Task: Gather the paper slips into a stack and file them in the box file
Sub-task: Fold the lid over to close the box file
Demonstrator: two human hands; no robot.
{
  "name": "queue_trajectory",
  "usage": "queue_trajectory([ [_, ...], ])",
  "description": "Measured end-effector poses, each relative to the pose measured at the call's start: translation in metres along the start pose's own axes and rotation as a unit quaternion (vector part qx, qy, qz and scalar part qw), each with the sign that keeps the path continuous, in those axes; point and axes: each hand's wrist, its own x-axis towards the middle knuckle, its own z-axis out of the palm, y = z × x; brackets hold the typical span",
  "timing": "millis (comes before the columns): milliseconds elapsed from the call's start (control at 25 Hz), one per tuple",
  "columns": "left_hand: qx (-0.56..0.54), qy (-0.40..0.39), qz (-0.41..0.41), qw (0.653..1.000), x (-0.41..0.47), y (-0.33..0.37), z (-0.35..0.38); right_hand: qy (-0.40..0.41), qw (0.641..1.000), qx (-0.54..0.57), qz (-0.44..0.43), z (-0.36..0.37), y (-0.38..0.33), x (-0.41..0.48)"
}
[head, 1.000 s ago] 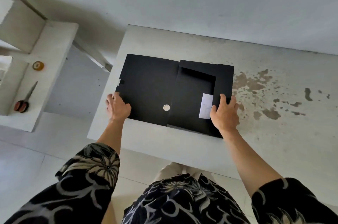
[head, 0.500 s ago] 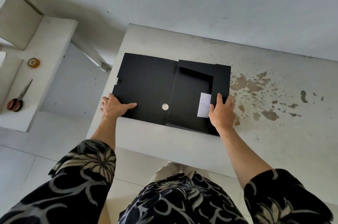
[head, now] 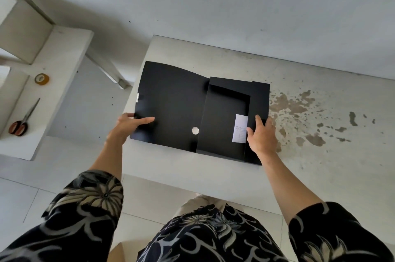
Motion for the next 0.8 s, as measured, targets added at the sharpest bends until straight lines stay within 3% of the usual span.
queue_trajectory([
  [200, 0.023, 0.001, 0.095, 0.995, -0.036, 0.042, -0.029, -0.008, 0.999, 0.029, 0.012, 0.000, 0.004, 0.004],
  [400, -0.024, -0.195, 0.217, 0.956, -0.107, 0.094, 0.021, 0.009, 0.996, 0.087, 0.003, -0.007, 0.006, 0.001],
  [520, -0.007, -0.221, 0.281, 0.934, -0.118, 0.099, 0.082, 0.041, 0.979, 0.197, 0.030, -0.015, 0.014, -0.007],
  [680, 0.125, -0.168, 0.359, 0.909, -0.111, 0.083, 0.161, 0.062, 0.940, 0.326, 0.083, -0.029, 0.024, -0.017],
  [800, 0.286, -0.147, 0.355, 0.878, -0.098, 0.071, 0.201, 0.068, 0.919, 0.377, 0.091, -0.030, 0.029, -0.020],
])
